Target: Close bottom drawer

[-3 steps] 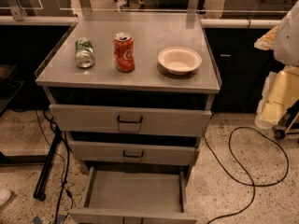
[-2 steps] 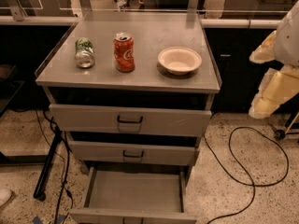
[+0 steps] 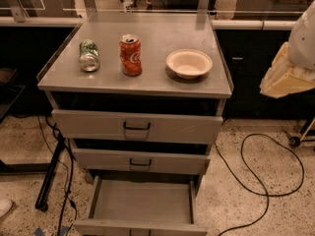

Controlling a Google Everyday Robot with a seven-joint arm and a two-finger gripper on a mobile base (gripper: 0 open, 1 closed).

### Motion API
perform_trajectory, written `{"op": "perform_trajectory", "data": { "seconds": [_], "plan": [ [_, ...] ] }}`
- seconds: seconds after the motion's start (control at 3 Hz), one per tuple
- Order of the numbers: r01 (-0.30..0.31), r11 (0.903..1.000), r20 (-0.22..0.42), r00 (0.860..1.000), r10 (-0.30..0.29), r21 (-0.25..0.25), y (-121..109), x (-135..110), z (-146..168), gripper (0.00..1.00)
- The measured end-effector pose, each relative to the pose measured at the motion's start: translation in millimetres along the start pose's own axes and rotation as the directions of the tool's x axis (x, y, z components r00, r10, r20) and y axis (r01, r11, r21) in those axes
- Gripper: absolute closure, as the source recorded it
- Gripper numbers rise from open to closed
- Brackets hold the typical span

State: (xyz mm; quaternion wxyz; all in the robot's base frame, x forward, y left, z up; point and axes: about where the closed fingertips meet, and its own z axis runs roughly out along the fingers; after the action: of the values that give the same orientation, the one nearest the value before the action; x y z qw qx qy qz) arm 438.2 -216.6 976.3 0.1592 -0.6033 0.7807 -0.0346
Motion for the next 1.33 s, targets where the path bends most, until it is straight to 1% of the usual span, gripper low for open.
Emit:
{"op": "perform_trajectory", "data": {
  "seconds": [0.33,0.67,1.0,1.33],
  "plan": [
    [0.0,1.0,0.0,1.0,0.0,0.0,0.0,0.0,0.0,1.0],
    [0.0,1.0,0.004,1.0,0.0,0.004,-0.9,-1.6,-1.3,1.0],
    [-0.043,0.9961,0.027,0.999,0.045,-0.078,32.3,0.1,31.3,1.0],
    [-0.091,0.9796,0.024,0.995,0.096,-0.179,76.3,7.5,82.4,1.0]
  ]
}}
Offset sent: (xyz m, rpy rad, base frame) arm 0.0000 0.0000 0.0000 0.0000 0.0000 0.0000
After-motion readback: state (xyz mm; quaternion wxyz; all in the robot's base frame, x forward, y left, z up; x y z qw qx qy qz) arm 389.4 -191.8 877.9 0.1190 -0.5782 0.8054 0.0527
